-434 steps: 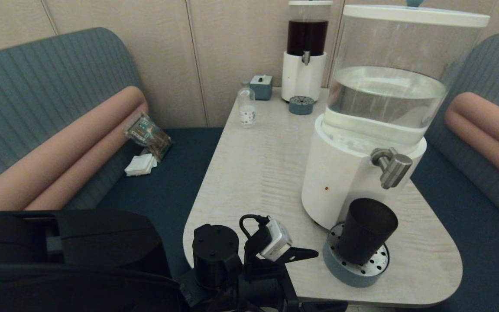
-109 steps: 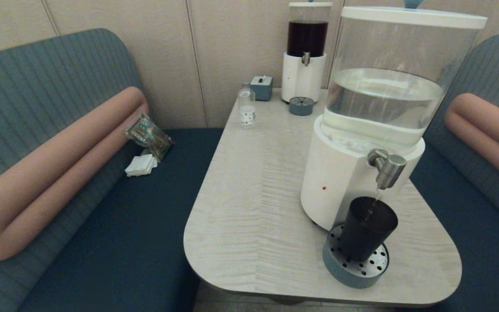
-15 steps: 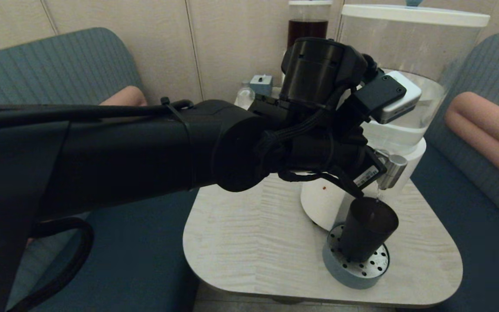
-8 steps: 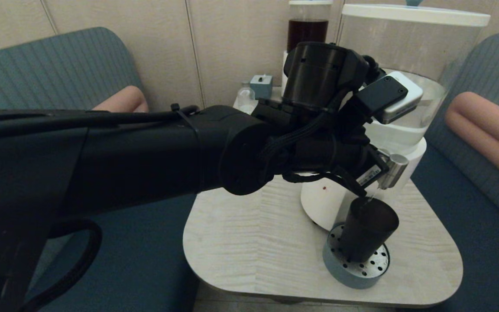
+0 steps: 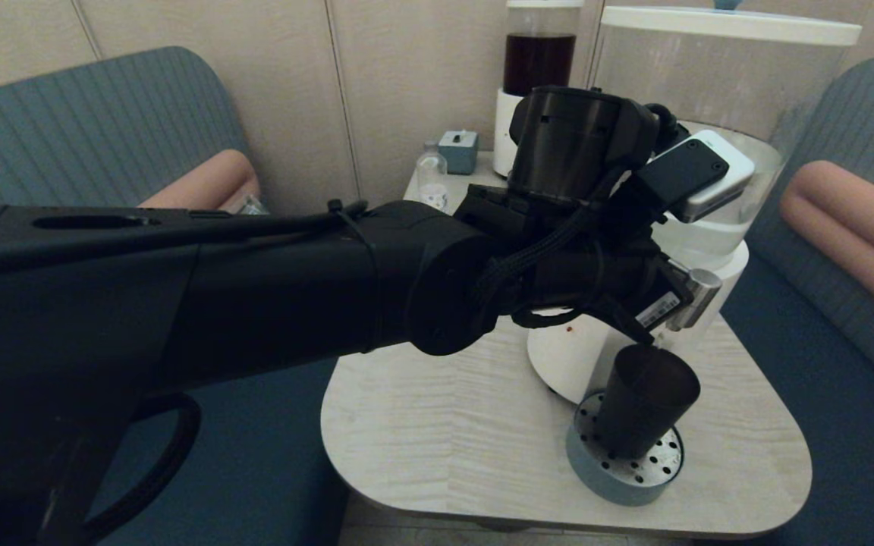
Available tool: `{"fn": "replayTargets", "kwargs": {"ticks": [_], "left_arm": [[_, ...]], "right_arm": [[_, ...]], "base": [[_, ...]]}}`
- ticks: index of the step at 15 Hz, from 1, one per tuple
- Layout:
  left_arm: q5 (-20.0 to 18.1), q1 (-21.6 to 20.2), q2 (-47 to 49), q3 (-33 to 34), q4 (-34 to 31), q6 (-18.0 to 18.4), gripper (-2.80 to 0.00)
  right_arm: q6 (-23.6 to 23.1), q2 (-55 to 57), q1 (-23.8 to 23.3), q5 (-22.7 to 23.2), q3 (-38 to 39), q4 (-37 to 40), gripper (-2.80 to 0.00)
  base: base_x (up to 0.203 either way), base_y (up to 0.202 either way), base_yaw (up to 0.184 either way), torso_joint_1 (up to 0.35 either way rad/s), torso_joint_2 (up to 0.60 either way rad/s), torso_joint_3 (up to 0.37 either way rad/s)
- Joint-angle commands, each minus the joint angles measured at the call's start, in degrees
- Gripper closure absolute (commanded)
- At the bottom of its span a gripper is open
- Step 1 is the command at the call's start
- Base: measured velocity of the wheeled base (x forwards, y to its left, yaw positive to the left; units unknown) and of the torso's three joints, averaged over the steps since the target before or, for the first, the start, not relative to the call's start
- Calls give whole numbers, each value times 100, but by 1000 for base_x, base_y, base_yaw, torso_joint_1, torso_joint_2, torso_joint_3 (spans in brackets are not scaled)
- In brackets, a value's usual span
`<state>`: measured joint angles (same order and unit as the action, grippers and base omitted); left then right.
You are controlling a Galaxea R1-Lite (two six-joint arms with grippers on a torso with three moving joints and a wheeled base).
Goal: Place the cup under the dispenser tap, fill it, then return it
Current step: Turn off the faucet
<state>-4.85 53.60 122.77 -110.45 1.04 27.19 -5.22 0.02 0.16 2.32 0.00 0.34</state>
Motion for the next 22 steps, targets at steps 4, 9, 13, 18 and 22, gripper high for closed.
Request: {"fn": "replayTargets", "kwargs": {"ticks": [4, 9, 13, 18, 22], "left_arm": [[-7, 27, 54, 6, 151, 49, 0], [-16, 27, 68, 8, 215, 49, 0], [-16, 63, 149, 6, 312, 75, 0], [0, 71, 144, 47, 390, 75, 0], [99, 59, -6, 186, 388, 76, 0]], "right_arm": [[-5, -11, 2, 6, 0, 1, 0], [-5, -11, 2, 6, 5, 1, 0], [-5, -11, 2, 6, 9, 1, 0], [-5, -8, 2, 6, 5, 1, 0], [-5, -11, 2, 6, 9, 1, 0]], "base": [[0, 0, 0, 0, 0, 0], [0, 0, 0, 0, 0, 0], [0, 0, 0, 0, 0, 0], [0, 0, 0, 0, 0, 0], [0, 0, 0, 0, 0, 0]]}}
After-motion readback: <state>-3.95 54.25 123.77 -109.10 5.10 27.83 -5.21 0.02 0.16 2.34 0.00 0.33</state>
